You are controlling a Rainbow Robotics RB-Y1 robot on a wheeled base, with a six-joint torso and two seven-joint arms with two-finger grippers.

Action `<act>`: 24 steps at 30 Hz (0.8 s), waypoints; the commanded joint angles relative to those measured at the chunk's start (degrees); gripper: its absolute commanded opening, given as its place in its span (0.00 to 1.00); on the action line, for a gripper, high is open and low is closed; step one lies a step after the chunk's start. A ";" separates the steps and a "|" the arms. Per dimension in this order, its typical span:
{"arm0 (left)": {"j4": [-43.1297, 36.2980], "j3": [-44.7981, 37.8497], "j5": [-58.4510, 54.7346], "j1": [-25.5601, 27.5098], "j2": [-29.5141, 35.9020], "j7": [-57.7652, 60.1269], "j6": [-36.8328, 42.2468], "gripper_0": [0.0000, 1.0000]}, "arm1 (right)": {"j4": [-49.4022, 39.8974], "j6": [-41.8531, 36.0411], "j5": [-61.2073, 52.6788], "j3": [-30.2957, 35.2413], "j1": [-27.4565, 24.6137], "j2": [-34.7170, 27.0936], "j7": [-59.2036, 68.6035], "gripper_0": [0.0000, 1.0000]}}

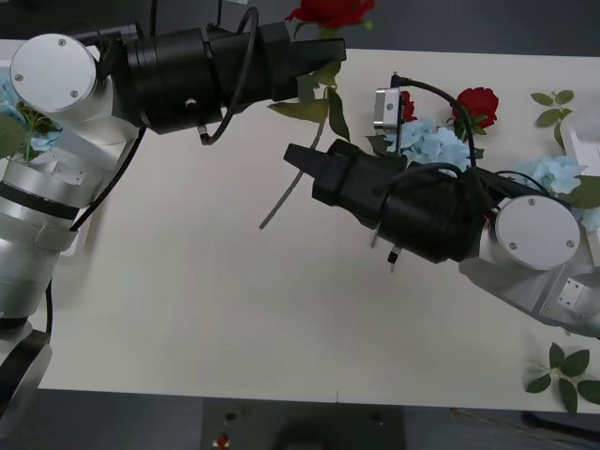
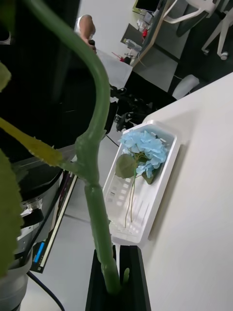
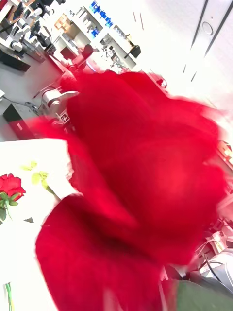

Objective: Put the red flowers into the right box and the blue flowers into the left box

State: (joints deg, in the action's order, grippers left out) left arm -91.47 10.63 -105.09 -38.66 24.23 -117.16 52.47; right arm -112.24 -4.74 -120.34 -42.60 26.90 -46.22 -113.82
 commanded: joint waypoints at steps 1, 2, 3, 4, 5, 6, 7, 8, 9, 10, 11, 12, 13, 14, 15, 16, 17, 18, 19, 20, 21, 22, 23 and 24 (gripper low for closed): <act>-2.14 0.01 -0.99 0.51 0.56 -4.13 -0.35 1.00 | -1.14 0.96 0.37 1.20 0.43 0.08 -1.67 0.00; -2.14 0.01 -0.99 0.51 0.65 -4.13 -0.35 1.00 | -1.14 1.32 0.37 1.20 0.43 0.08 -1.76 0.00; -2.14 0.01 -0.99 0.51 0.56 -4.13 -0.35 1.00 | -1.14 1.58 0.37 1.20 0.34 -0.01 -1.76 0.00; -2.14 0.01 -1.08 0.51 0.56 -4.22 -0.35 1.00 | -1.14 1.67 0.37 1.20 0.34 -0.09 -1.76 0.00; -2.14 0.01 -1.08 0.51 0.56 -4.13 -0.35 1.00 | -1.14 2.11 0.37 1.20 0.43 -0.36 -1.85 0.00; -2.14 0.01 -1.17 0.51 0.56 -4.22 -0.35 1.00 | -1.14 2.19 0.37 1.20 0.43 -0.71 -1.85 0.00; -2.14 0.01 -1.17 0.51 0.56 -4.22 -0.44 1.00 | -1.14 2.37 0.37 1.29 0.43 -1.24 -1.85 0.00; -2.14 0.01 -1.17 0.51 0.56 -4.22 -0.35 1.00 | -1.22 2.46 0.37 1.64 0.43 -1.94 -1.85 0.00; -2.14 0.01 -1.17 0.51 0.56 -4.13 -0.35 1.00 | -1.22 2.46 0.37 1.90 0.43 -2.29 -1.85 0.00; -2.14 0.01 -1.17 0.51 0.56 -4.22 -0.35 1.00 | -1.40 2.46 -0.07 2.34 0.43 -3.17 -1.76 0.00; -2.14 0.01 -1.17 0.51 0.56 -4.22 -0.35 1.00 | -1.49 2.46 -0.78 2.87 0.43 -4.05 -1.67 0.00; -2.14 0.01 -1.17 0.60 0.56 -4.22 -0.44 1.00 | -1.49 2.46 -1.30 3.22 0.43 -4.58 -1.67 0.00; -2.14 0.01 -1.17 0.60 0.56 -4.22 -0.35 1.00 | -1.66 2.28 -3.15 4.01 0.52 -5.81 -1.76 0.00; -2.14 0.01 -1.17 0.60 0.56 -4.22 -0.35 1.00 | -1.66 2.02 -4.12 4.54 0.61 -6.60 -1.85 0.00; -2.14 0.01 -1.17 0.60 0.56 -4.13 -0.35 1.00 | -1.66 1.49 -5.00 5.15 0.78 -7.65 -1.76 0.00; -2.14 0.01 -1.17 0.60 0.56 -4.22 -0.35 1.00 | -1.66 0.96 -6.23 5.86 1.13 -9.32 -1.58 0.00; -2.22 0.01 -1.17 0.60 0.56 -4.22 -0.35 1.00 | -1.58 0.61 -7.02 6.03 1.40 -10.38 -1.58 0.00; -2.14 0.01 -1.17 0.60 0.65 -4.22 -0.35 1.00 | -1.49 0.09 -8.69 6.21 2.19 -12.58 -1.58 0.00; -2.14 0.01 -1.17 0.60 0.56 -4.22 -0.35 1.00 | -1.49 -0.71 -10.53 6.30 2.89 -15.12 -1.49 0.00; -2.14 0.01 -1.17 0.60 0.65 -4.22 -0.35 1.00 | -1.49 -1.41 -12.11 6.47 3.33 -17.15 -1.49 0.00; -2.14 0.01 -1.26 0.60 0.56 -4.13 -0.35 1.00 | -1.40 -1.94 -12.99 6.56 3.59 -18.55 -1.49 0.00; -2.14 0.01 -1.43 0.69 0.65 -4.22 -0.35 1.00 | -1.05 -3.69 -14.93 6.56 4.21 -21.98 -1.49 0.00; -2.14 -0.08 -1.52 0.69 0.65 -4.22 -0.35 1.00 | -0.87 -4.57 -15.54 6.56 4.56 -23.39 -1.49 0.00; -2.14 -0.08 -1.69 0.69 0.65 -4.13 -0.35 1.00 | -0.52 -5.98 -16.60 6.65 5.00 -25.32 -1.41 0.00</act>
State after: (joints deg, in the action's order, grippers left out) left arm -91.47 10.63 -105.61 -38.64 24.23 -117.16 52.47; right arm -112.24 -8.69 -135.34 -36.19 29.11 -66.36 -113.82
